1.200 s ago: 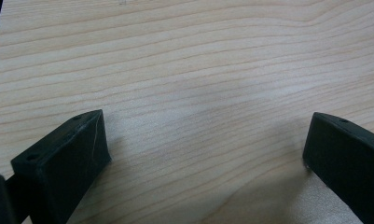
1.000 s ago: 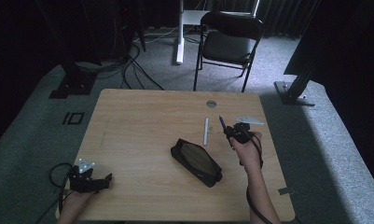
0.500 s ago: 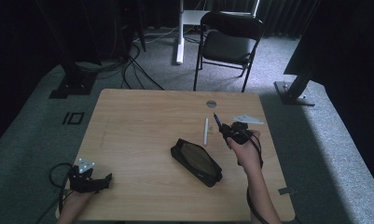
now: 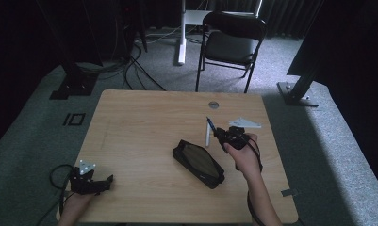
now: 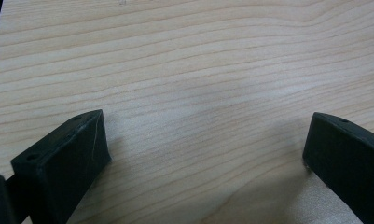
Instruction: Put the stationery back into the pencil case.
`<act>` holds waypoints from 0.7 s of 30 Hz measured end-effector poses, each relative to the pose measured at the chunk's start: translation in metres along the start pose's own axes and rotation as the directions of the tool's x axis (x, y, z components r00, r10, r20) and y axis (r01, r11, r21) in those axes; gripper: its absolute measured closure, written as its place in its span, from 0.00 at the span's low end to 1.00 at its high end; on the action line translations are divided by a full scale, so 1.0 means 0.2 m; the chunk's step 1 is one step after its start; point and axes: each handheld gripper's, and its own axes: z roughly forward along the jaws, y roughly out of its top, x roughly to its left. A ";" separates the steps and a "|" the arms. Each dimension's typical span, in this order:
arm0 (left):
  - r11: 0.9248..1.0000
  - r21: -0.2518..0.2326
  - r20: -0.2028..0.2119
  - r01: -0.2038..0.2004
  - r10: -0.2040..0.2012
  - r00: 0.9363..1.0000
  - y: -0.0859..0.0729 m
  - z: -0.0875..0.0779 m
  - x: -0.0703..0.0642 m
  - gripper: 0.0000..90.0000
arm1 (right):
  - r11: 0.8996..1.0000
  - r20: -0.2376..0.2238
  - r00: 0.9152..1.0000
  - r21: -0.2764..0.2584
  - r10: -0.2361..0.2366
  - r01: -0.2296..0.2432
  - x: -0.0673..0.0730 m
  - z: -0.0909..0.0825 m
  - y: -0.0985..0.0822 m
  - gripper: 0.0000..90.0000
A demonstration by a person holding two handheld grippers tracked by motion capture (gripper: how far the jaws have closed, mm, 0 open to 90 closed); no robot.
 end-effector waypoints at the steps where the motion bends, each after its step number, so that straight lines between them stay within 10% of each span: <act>1: 1.000 0.001 0.000 -0.001 0.001 1.000 0.00 0.00 0.00 0.00 | 1.000 -0.008 1.000 0.003 -0.003 0.003 0.01 0.00 0.00 0.88; 21: 1.000 0.000 0.000 0.000 0.000 1.000 0.00 0.00 0.00 0.00 | 0.996 -0.123 0.990 0.042 -0.072 0.078 0.15 0.03 -0.04 0.88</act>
